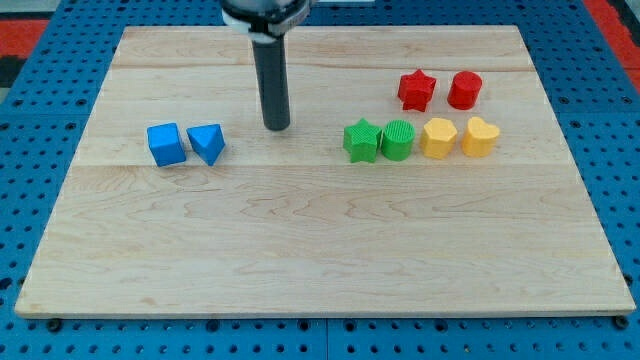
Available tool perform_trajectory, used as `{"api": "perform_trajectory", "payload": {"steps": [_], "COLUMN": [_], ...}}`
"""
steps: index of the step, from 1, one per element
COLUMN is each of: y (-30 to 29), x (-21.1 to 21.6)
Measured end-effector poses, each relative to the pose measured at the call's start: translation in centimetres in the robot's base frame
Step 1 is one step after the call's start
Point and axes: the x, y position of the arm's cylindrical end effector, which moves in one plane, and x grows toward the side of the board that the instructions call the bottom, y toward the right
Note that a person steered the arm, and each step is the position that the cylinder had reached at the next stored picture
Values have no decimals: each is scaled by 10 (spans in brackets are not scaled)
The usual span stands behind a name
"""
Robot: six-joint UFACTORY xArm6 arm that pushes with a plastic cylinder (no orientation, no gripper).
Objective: Push blue triangle towards top center
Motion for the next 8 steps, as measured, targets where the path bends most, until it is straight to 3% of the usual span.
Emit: {"api": "perform_trajectory", "payload": {"steps": [1,2,3,6,8], "y": [-20,-72,-91,-62,-93], "x": [50,67,49,-21,-48]}}
